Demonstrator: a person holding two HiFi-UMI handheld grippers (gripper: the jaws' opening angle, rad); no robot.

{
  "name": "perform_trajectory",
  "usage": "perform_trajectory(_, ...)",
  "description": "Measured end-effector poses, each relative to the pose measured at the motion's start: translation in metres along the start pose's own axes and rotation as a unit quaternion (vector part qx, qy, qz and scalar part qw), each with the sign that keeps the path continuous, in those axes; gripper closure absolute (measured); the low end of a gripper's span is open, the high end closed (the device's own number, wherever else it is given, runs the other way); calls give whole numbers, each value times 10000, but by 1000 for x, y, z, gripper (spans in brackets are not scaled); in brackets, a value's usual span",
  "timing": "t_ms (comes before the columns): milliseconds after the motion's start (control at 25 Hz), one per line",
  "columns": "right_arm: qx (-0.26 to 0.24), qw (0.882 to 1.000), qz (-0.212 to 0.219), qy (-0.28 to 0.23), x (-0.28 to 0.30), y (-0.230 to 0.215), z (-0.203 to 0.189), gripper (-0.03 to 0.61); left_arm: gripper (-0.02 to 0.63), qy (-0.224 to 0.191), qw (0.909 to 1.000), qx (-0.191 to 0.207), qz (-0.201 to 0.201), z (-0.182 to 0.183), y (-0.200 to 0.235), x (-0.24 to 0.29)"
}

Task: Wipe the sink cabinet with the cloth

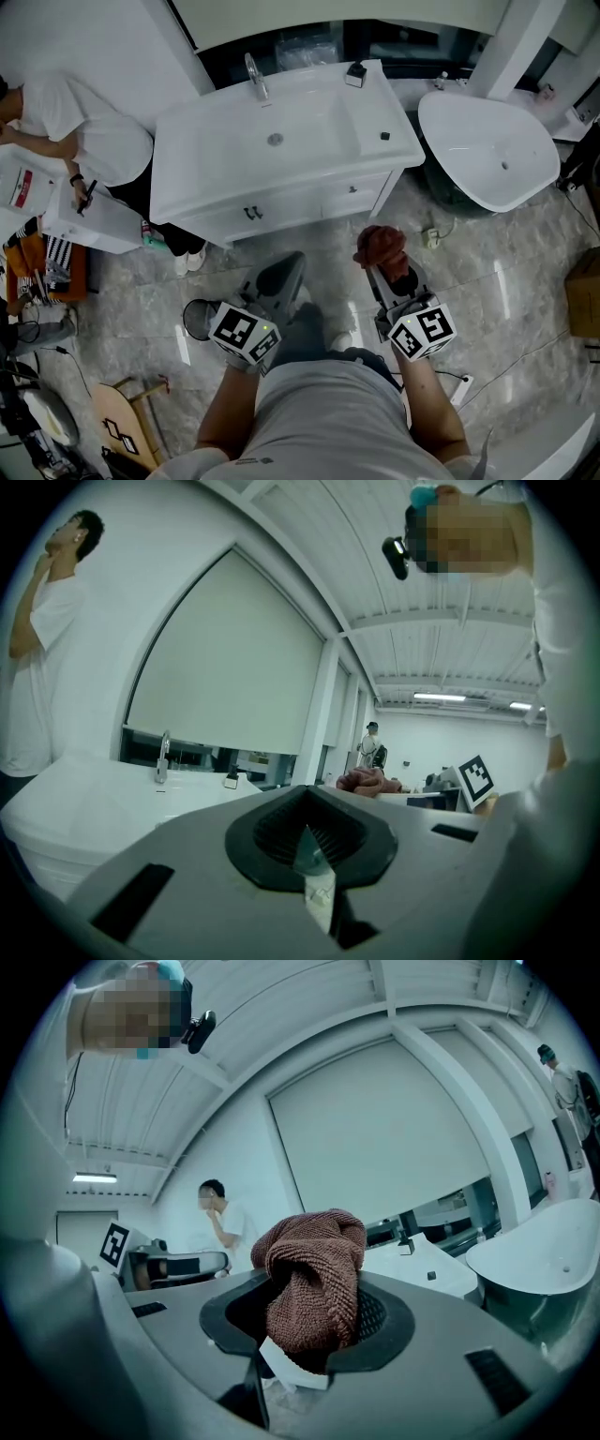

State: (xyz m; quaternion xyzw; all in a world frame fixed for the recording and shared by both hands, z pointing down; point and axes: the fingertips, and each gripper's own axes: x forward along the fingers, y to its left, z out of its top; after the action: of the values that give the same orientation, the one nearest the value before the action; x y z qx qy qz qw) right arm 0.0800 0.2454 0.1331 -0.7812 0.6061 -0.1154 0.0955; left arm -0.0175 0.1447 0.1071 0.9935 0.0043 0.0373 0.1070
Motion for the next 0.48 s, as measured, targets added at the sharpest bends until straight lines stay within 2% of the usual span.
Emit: perform_trajectory(480,104,9994,-141,308,120,-22,-4,426,603,206,9996,-135,-147,12,113,49)
